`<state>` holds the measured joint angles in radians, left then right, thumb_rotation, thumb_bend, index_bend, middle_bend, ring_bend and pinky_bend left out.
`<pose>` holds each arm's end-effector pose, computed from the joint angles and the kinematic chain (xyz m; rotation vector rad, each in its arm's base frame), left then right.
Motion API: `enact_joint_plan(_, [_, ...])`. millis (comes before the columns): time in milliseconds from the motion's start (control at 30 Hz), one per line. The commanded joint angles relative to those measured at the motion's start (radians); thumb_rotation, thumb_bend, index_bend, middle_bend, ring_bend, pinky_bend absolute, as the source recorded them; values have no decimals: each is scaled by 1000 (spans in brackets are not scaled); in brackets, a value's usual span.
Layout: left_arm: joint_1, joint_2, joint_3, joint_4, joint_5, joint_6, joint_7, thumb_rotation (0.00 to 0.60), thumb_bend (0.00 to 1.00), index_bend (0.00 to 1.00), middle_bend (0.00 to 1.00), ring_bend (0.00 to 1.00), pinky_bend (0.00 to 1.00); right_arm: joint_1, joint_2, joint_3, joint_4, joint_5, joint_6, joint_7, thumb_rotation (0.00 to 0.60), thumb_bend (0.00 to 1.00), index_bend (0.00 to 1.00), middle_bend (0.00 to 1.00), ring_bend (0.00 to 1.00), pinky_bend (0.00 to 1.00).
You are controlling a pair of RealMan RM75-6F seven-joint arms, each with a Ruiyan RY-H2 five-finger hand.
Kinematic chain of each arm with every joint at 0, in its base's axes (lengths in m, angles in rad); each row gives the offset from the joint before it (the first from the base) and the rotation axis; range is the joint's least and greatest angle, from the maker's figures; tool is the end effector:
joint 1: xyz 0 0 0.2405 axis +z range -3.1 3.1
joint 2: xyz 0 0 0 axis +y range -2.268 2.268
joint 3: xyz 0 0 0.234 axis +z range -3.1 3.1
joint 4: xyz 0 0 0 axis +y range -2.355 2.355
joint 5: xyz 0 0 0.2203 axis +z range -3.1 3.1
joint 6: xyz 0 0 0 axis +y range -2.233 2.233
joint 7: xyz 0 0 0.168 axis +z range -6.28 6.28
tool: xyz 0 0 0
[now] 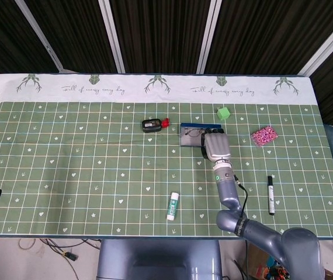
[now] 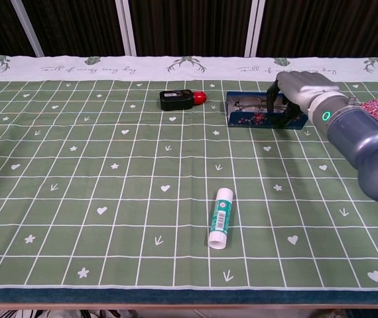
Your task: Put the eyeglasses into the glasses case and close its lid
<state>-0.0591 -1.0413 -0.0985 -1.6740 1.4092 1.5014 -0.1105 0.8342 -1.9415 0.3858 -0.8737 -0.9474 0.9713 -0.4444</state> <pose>-0.3020 0.2058 0.1737 -1.2234 -0.9704 -0.9667 -0.1495 -0.4263 -0.0643 1.5138 -0.9320 0.8160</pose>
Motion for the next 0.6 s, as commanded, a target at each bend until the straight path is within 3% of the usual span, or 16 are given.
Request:
enact_joint_plan(33, [0, 0, 0, 0, 0, 0, 0, 600, 274, 176, 0, 0, 0, 0, 0, -1, 0, 0, -3, 1, 600, 483, 611, 315, 333, 227])
enact_joint_plan(400, [-1, 0, -1, 2, 0, -1, -2, 600, 273, 176, 0, 0, 0, -9, 13, -3, -21, 2, -9, 16, 600, 547, 669, 330, 346, 227])
enact_joint_plan(600, [-1, 0, 0, 3, 1, -2, -2, 600, 274, 176, 0, 0, 0, -55, 80, -36, -139, -18, 7, 18, 600, 558, 670, 330, 347, 227])
